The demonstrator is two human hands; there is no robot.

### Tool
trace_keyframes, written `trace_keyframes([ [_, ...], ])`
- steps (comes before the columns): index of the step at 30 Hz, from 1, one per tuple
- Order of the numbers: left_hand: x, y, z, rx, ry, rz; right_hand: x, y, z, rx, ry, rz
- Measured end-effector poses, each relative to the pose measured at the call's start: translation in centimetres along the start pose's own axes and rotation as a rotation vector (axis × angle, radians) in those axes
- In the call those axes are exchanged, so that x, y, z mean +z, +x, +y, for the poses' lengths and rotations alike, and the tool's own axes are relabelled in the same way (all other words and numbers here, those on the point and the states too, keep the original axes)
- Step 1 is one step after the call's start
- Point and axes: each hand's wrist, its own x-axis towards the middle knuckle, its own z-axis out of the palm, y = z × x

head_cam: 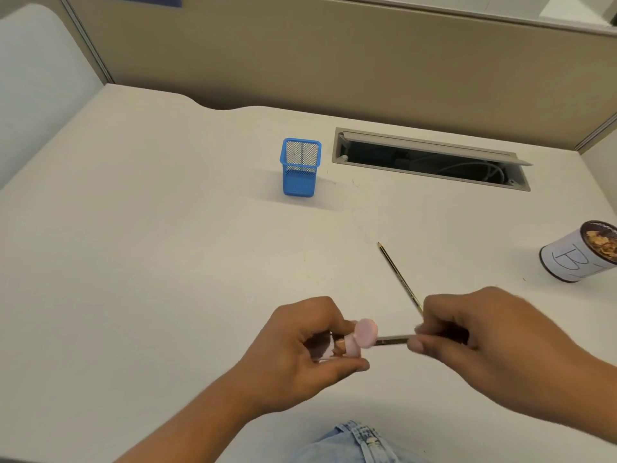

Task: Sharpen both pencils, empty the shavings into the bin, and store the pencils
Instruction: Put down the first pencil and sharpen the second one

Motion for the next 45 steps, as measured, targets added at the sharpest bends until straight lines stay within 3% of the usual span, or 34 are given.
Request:
trace_keyframes([
  [2,0.2,0.1,0.0,0.109,0.146,-0.043,-0.3,0.4,0.1,0.285,0.347,-0.249],
  [3,0.3,0.0,0.0,0.108,0.168,-0.061,-0.5,0.7,0.3,0.332,0.422,-0.335],
  [5,0.8,-0.1,0.3,0.015,0.112,-0.055,-0.8,1.0,0.3,0.295,0.349,-0.352],
  [7,1.0,0.0,0.7,-0.201,-0.107,-0.051,-1.1,1.0,0.3,0.166,0.106,-0.241],
  [10,0.9,0.7,1.4,-0.484,-0.491,-0.114,-1.6,0.9,0.3,-0.209,-0.306,0.005],
  [13,0.4,1.0,1.8,-0.571,-0.688,-0.117,-1.5,0.9,1.2,-0.651,-0.47,0.334],
  [15,0.1,1.0,2.2,-0.542,-0.718,-0.111,-1.1,1.1,1.3,-0.732,-0.514,0.453],
  [18,0.1,1.0,2.1,-0.397,-0.552,-0.046,-0.9,0.8,0.9,-0.575,-0.426,0.367],
  [20,0.2,0.8,1.7,-0.271,-0.315,0.016,-0.9,1.0,-0.1,-0.254,-0.302,0.203],
  [23,0.5,0.5,1.0,-0.028,0.046,-0.01,-1.0,1.7,-0.4,0.186,0.135,-0.17],
  [26,0.8,0.5,1.3,-0.058,0.02,-0.026,-1.4,1.9,-0.1,0.236,0.257,-0.29],
  [30,0.2,0.7,1.8,-0.284,-0.223,-0.068,-2.7,0.6,-0.2,-0.028,0.033,-0.174],
  [34,-0.3,1.0,2.6,-0.406,-0.545,-0.064,-3.3,0.6,1.2,-0.543,-0.437,0.249],
  [38,-0.5,1.3,3.1,-0.415,-0.738,-0.083,-3.8,0.9,1.1,-0.749,-0.62,0.515],
  [41,-0.5,1.4,2.8,-0.303,-0.538,-0.03,-3.2,0.5,0.9,-0.616,-0.518,0.389],
  [43,-0.7,1.3,2.3,-0.118,-0.206,0.02,-2.7,0.6,0.3,-0.293,-0.329,0.234],
  [45,-0.9,1.5,1.7,0.105,0.07,-0.001,-2.7,0.9,-0.1,0.081,0.001,-0.041],
])
